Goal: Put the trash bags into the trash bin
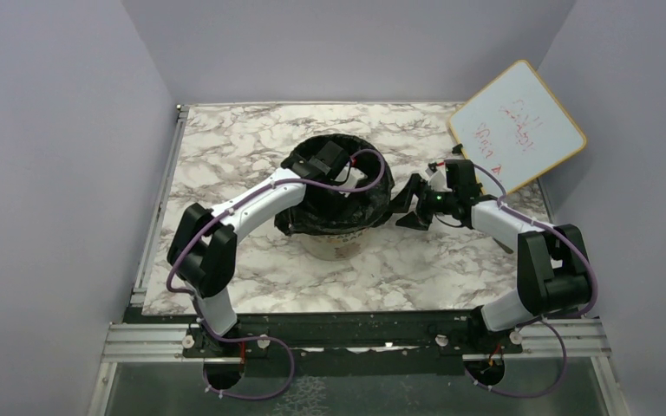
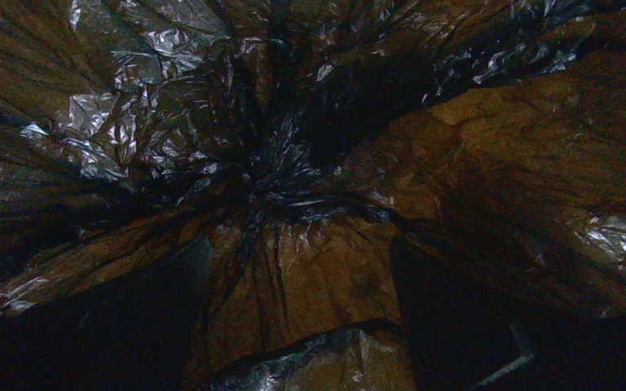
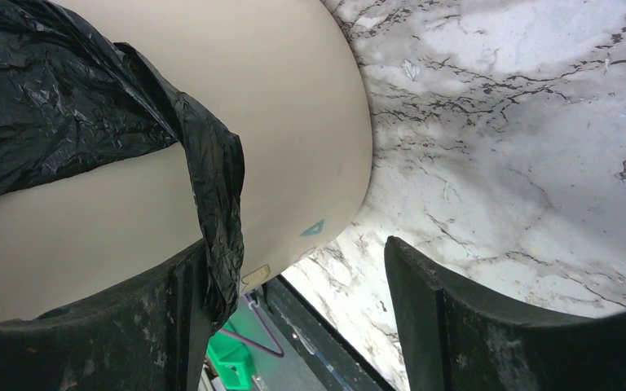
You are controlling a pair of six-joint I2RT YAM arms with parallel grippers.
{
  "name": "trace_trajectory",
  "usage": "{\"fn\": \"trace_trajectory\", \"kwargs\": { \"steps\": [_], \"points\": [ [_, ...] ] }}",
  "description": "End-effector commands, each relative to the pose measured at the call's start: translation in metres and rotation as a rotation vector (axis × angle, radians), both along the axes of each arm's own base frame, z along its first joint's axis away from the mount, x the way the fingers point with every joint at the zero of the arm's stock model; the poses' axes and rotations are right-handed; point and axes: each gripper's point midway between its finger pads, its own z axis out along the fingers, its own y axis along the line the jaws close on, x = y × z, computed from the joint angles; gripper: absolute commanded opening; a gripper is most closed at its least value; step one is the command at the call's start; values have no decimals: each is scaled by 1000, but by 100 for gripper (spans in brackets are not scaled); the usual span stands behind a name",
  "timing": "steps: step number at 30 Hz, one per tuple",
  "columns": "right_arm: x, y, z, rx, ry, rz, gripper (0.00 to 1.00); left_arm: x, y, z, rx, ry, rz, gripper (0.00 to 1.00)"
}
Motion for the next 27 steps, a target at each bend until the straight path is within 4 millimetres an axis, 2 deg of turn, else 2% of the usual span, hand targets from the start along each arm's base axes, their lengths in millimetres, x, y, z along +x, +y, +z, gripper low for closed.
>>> {"fn": "trace_trajectory", "kwargs": {
  "steps": [1,3,5,9,12,20,24,27],
  "points": [
    [2,4,15,29,-32,16,78,2,-1,7,-19,-19,21,82],
    [2,5,16,31,-34,17,77,3,-5,6,-36,-13,16,82],
    [2,5,17,31,-38,19,78,5,-10,13,-60,-18,28,82],
    [2,2,17,13,-42,13,78,17,-31,54,-200,-106,31,85],
    [1,2,15,10,-38,15,78,26,-37,75,-255,-173,49,87],
    [1,2,14,10,-34,16,78,29,-33,99,-293,-248,82,89],
    [1,2,12,10,-27,14,78,35,-30,132,-348,-337,125,93],
    [1,2,11,9,-27,15,78,44,-18,164,-361,-435,192,95]
  ]
}}
